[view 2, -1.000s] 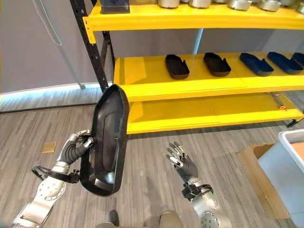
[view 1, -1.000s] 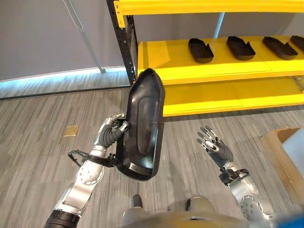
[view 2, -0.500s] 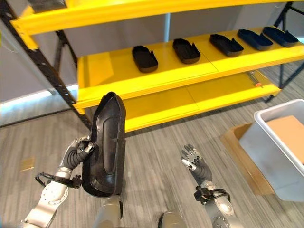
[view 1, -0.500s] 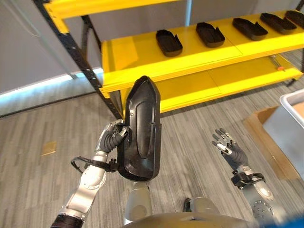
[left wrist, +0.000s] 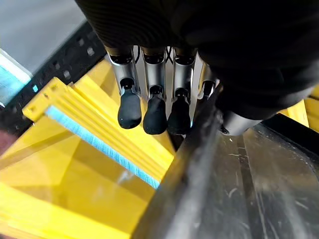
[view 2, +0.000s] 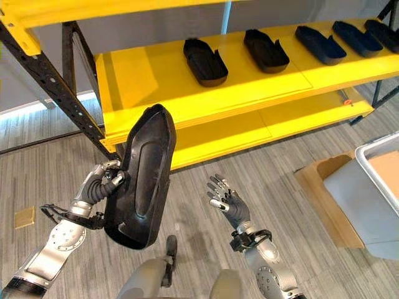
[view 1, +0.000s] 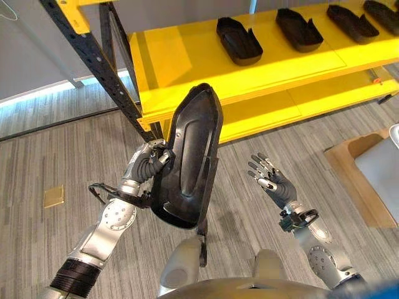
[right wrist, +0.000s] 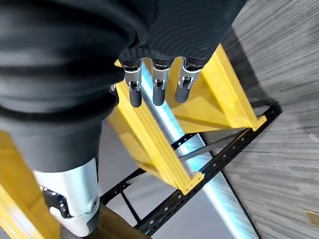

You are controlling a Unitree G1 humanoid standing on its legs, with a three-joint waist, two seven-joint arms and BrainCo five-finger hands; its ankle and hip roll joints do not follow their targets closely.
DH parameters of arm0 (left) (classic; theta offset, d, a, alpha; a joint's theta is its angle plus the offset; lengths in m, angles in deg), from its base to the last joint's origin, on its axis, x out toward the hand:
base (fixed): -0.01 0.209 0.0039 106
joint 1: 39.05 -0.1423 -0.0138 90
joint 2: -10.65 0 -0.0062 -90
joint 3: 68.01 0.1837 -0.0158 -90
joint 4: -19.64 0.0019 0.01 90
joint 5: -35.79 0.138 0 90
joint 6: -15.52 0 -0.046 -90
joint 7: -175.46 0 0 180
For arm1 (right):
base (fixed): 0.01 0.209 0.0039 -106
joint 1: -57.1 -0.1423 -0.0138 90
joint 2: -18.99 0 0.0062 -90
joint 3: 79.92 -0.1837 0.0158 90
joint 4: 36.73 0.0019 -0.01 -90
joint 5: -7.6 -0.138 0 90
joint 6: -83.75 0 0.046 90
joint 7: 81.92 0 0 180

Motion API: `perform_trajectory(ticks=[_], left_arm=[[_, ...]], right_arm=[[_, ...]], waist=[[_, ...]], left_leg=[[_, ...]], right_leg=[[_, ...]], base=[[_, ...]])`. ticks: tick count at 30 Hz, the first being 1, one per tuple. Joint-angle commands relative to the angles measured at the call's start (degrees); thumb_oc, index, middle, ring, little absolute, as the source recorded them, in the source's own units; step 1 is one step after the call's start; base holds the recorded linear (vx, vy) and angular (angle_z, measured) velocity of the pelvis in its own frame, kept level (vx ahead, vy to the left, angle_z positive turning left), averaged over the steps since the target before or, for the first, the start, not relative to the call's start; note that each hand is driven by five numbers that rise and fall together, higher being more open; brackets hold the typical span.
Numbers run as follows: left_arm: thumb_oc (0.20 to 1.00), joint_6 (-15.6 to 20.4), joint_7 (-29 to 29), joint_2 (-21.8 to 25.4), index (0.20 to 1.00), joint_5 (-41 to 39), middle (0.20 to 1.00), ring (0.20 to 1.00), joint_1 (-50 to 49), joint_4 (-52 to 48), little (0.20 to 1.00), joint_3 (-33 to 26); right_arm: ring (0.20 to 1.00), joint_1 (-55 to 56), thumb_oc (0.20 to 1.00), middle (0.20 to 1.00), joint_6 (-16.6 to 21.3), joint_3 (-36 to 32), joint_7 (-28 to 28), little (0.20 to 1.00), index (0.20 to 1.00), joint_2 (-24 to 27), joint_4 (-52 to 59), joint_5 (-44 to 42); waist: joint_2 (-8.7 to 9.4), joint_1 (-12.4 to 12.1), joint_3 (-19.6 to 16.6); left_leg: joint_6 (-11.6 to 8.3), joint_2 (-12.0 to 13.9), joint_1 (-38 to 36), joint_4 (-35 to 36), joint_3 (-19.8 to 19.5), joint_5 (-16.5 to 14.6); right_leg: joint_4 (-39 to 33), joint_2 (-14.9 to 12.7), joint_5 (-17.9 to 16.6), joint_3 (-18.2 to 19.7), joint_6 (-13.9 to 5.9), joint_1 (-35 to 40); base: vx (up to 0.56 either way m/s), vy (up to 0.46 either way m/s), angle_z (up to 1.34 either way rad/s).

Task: Move parts from the plastic box to the shelf.

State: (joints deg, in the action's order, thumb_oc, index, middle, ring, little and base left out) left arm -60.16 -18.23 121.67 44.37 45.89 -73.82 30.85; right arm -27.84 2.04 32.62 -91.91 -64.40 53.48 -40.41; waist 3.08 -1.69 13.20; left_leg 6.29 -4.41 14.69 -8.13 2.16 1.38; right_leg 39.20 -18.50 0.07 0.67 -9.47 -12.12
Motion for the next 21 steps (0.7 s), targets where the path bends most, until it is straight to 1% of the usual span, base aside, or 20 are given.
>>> perform_trajectory(ticks=[1, 2, 3, 4, 5, 6, 7, 8, 9, 10, 11, 12, 13, 14, 15, 16, 19, 21], left_arm=[[0.200, 3.58, -0.88, -0.18, 0.200, 0.08, 0.200, 0.200, 0.65, -6.07, 0.200, -4.84], [0.200, 3.60, -0.82, -0.42, 0.200, -0.21, 0.200, 0.200, 0.83, -5.54, 0.200, -4.66], [0.200, 3.88, -0.57, -0.44, 0.200, -0.49, 0.200, 0.200, 0.52, -5.59, 0.200, -4.43], [0.200, 4.02, -0.48, -0.61, 0.200, -0.67, 0.200, 0.200, 0.34, -5.53, 0.200, -4.42], [0.200, 4.04, -0.47, -0.64, 0.200, -0.68, 0.200, 0.200, 0.31, -5.53, 0.200, -4.43], [0.200, 4.22, -0.63, -0.81, 0.200, -0.73, 0.200, 0.200, 0.28, -5.21, 0.200, -4.17], [0.200, 4.23, -0.64, -0.82, 0.200, -0.73, 0.200, 0.200, 0.30, -5.20, 0.200, -4.14], [0.200, 4.59, -0.60, -1.06, 0.200, -0.55, 0.200, 0.200, 0.56, -4.92, 0.200, -3.64], [0.200, 4.59, -0.60, -1.06, 0.200, -0.55, 0.200, 0.200, 0.56, -4.92, 0.200, -3.64], [0.200, 4.62, -0.23, -1.48, 0.200, -0.47, 0.200, 0.200, 0.42, -4.62, 0.200, -3.16], [0.200, 4.61, -0.22, -1.47, 0.200, -0.47, 0.200, 0.200, 0.38, -4.64, 0.200, -3.14], [0.200, 4.65, -0.10, -1.69, 0.200, -0.37, 0.200, 0.200, -0.26, -4.48, 0.200, -3.19], [0.200, 4.60, -0.02, -1.85, 0.200, -0.87, 0.200, 0.200, -0.92, -4.73, 0.200, -3.38], [0.200, 4.57, 0.01, -1.85, 0.200, -0.90, 0.200, 0.200, -1.03, -4.82, 0.200, -3.42], [0.200, 4.38, 0.22, -2.49, 0.200, -2.06, 0.200, 0.200, -2.43, -4.97, 0.200, -3.71], [0.200, 4.29, 0.18, -2.40, 0.200, -2.39, 0.200, 0.200, -2.70, -5.02, 0.200, -3.69], [0.200, 4.02, 0.14, -2.43, 0.200, -3.89, 0.200, 0.200, -3.33, -5.21, 0.200, -3.56], [0.200, 3.74, -0.10, -2.29, 0.200, -4.15, 0.200, 0.200, -3.31, -5.05, 0.200, -3.44]], right_arm=[[1.000, -2.39, 1.000, 1.000, 2.46, 0.05, -0.75, 1.000, 1.000, -1.15, 1.11, 1.36], [1.000, -2.27, 1.000, 1.000, 2.65, 0.04, -0.73, 1.000, 1.000, -0.66, 1.20, 1.28], [1.000, -2.02, 1.000, 1.000, 2.63, -0.09, -0.94, 1.000, 1.000, 0.11, 1.92, 1.17], [1.000, -2.03, 1.000, 1.000, 2.73, -0.13, -0.97, 1.000, 1.000, 0.39, 2.22, 1.39], [1.000, -2.01, 1.000, 1.000, 2.73, -0.12, -0.95, 1.000, 1.000, 0.43, 2.23, 1.40], [1.000, -2.01, 1.000, 1.000, 2.92, -0.30, -0.60, 1.000, 1.000, 0.70, 2.44, 2.30], [1.000, -1.99, 1.000, 1.000, 2.90, -0.32, -0.58, 1.000, 1.000, 0.71, 2.47, 2.31], [1.000, -1.60, 1.000, 1.000, 2.88, -0.28, -0.69, 1.000, 1.000, 0.77, 3.00, 2.16], [1.000, -1.60, 1.000, 1.000, 2.88, -0.28, -0.69, 1.000, 1.000, 0.77, 3.00, 2.16], [1.000, -0.90, 1.000, 1.000, 2.68, -0.47, -0.87, 1.000, 1.000, 0.81, 3.47, 1.35], [1.000, -0.83, 1.000, 1.000, 2.67, -0.48, -0.88, 1.000, 1.000, 0.82, 3.50, 1.33], [1.000, 0.29, 1.000, 1.000, 2.48, -0.82, -1.17, 1.000, 1.000, 0.67, 3.45, 0.65], [1.000, 0.69, 1.000, 1.000, 2.36, -0.88, -1.16, 1.000, 1.000, 0.75, 3.54, 0.55], [1.000, 0.75, 1.000, 1.000, 2.35, -0.86, -1.16, 1.000, 1.000, 0.77, 3.57, 0.55], [1.000, 0.95, 1.000, 1.000, 2.18, -0.99, -1.10, 1.000, 1.000, 1.13, 3.41, 0.59], [1.000, 0.91, 1.000, 1.000, 2.26, -1.07, -0.97, 1.000, 1.000, 1.41, 3.32, 0.47], [1.000, 0.92, 1.000, 1.000, 2.38, -1.80, -0.63, 1.000, 1.000, 2.26, 3.25, -0.16], [1.000, 1.07, 1.000, 1.000, 2.48, -2.20, -0.78, 1.000, 1.000, 2.65, 3.53, -0.46]], waist=[[0.15, 2.04, 0.14], [-0.01, 3.01, 1.13], [0.31, 3.58, 1.74], [0.26, 3.85, 2.18], [0.09, 3.90, 2.33], [0.49, 4.38, 2.84], [0.42, 4.49, 3.02], [1.14, 4.86, 3.29], [1.14, 4.86, 3.29], [1.89, 5.04, 3.25], [1.86, 5.18, 3.27], [2.90, 5.31, 1.88], [2.85, 5.38, 1.48], [2.76, 5.49, 1.42], [2.79, 5.05, 0.86], [2.67, 5.09, 0.74], [2.05, 5.10, 0.47], [1.73, 5.07, 0.52]], left_leg=[[-3.09, 3.56, -3.38, -0.11, -4.30, -5.64], [-3.64, 3.34, -5.17, 0.48, -5.17, -6.03], [-4.38, 2.85, -6.27, 0.44, -5.61, -6.88], [-4.64, 2.85, -7.02, 0.27, -5.94, -7.45], [-4.63, 2.97, -7.24, 0.18, -6.02, -7.65], [-5.50, 2.46, -8.27, -1.04, -7.24, -9.12], [-5.48, 2.46, -8.32, -1.35, -7.38, -9.32], [-5.99, 1.93, -9.31, -3.22, -8.44, -11.43], [-5.99, 1.93, -9.31, -3.22, -8.44, -11.43], [-6.25, 1.72, -9.81, -4.59, -9.68, -13.01], [-6.24, 1.69, -9.80, -4.69, -9.84, -13.05], [-6.87, 2.20, -11.55, -3.53, -11.99, -13.82], [-7.16, 2.95, -12.17, -2.83, -12.67, -13.76], [-7.22, 3.07, -12.26, -2.66, -12.80, -13.72], [-7.95, 5.08, -13.10, -1.91, -13.76, -13.67], [-8.34, 6.05, -13.24, -1.29, -14.32, -13.33], [-9.63, 9.23, -13.58, 0.89, -15.89, -11.78], [-9.95, 10.58, -14.08, 1.65, -16.28, -11.26]], right_leg=[[-15.43, 2.88, -3.75, -2.51, 1.80, -0.40], [-22.19, 4.03, -1.31, -1.96, 1.75, -1.56], [-30.93, 2.79, -2.42, -1.17, 0.67, -3.26], [-34.84, 2.10, -3.90, -1.13, 0.11, -3.64], [-35.61, 2.21, -4.22, -1.39, 0.08, -2.96], [-40.03, 1.37, -6.34, -0.36, -1.07, -4.48], [-40.41, 1.35, -6.50, -0.59, -1.11, -4.01], [-42.15, 1.03, -7.45, 0.46, -1.67, -4.77], [-42.15, 1.03, -7.45, 0.46, -1.67, -4.77], [-41.84, 0.60, -8.28, 0.31, -1.74, -3.97], [-41.91, 0.54, -8.27, 0.11, -1.76, -3.78], [-40.53, 1.20, -9.35, 0.92, -2.18, -2.85], [-39.75, 1.56, -9.00, 0.38, -2.07, -2.82], [-39.65, 1.64, -8.89, 0.23, -2.01, -2.78], [-38.04, 2.35, -7.86, -1.07, -1.66, -2.39], [-37.26, 2.89, -7.27, -1.49, -1.43, -2.11], [-33.32, 4.58, -3.77, -3.54, -0.55, -2.63], [-30.15, 5.36, -1.78, -3.89, -0.19, -3.44]], base=[[0.27, -0.009, -0.10], [0.32, -0.110, 0.18], [0.29, -0.128, 0.49], [0.20, -0.087, 0.55], [0.23, -0.094, 0.65], [0.16, -0.063, 0.47], [0.30, -0.175, 0.53], [0.14, -0.105, 0.52], [0.25, -0.253, 0.42], [0.11, -0.144, 0.48], [0.32, -0.408, 0.83], [0.29, -0.355, 1.00], [0.29, -0.360, 1.16], [0.21, -0.286, 0.80], [0.17, -0.279, 0.58], [0.20, -0.357, 0.33], [0.11, -0.213, 0.38], [0.11, -0.145, 0.40]])
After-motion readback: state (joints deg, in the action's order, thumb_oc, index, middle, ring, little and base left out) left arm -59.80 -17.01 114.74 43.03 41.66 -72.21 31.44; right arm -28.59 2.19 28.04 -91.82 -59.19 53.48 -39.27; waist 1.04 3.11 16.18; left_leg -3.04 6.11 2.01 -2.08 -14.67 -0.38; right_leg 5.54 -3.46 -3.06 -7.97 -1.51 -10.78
